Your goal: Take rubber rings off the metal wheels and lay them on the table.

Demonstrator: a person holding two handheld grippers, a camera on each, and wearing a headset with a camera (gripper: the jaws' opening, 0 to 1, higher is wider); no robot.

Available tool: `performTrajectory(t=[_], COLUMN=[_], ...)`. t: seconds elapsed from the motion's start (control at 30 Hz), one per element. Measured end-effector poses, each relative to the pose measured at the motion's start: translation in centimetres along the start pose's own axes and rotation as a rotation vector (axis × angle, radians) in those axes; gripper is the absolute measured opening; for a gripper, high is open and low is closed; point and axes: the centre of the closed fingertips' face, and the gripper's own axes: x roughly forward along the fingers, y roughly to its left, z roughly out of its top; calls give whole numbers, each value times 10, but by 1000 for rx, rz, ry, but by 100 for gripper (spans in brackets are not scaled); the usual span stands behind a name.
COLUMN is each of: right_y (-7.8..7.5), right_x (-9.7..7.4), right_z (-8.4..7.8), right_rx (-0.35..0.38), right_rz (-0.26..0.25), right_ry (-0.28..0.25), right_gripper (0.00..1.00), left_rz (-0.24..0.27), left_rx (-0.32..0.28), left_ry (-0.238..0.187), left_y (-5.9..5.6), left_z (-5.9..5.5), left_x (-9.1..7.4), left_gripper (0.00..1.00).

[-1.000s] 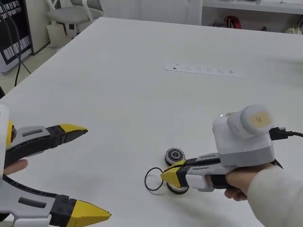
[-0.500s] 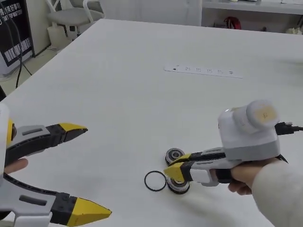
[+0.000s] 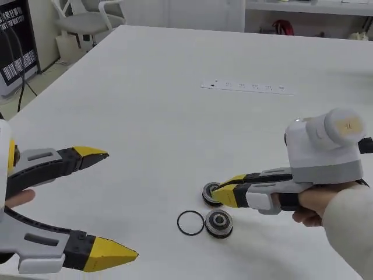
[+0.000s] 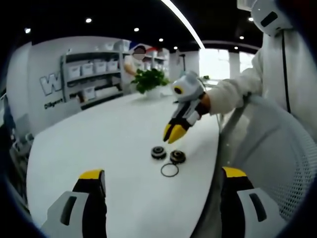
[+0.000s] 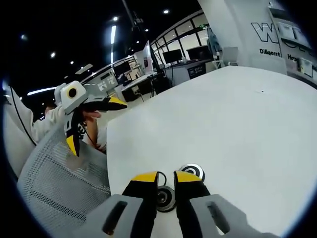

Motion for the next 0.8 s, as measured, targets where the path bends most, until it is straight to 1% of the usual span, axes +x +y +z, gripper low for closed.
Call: performTrajectory(t=[0.13,0.27,0.37,0.43,0.53,0.63,0.7,0.8], right_y=[-1,-4,-6,-7,-8,-9,-8,-7], right_x=[-5,-10,-13,-16,-19,-21,-23,-24], right_z=[2,4,5,5,5,4,2,-1], right_rx=[-23,-20,-28,-34,-33,-47,-50,-50], right_rz=[-8,-11,-21,-26,-29,-29,-21,-11], right_ry=[-1,-12,-13,-17,-22,-14,-8,-2], right_gripper=[10,10,10,10,10,10,10,11], left_rz=[-3,-15,-41,-55,-64,-78,-88,-100], left_rx=[18,34,43,52,59,66,72,86], left_ry=[-4,-9,-10,-29,-40,-56,-65,-68], left_y=[2,3,1,-1,-1,-2,-3,-5], left_z=[7,15,21,29,37,45,51,57], left_x=[3,6,9,10,12,15,17,20], left_gripper=[97,97,96,95,95,95,95,95])
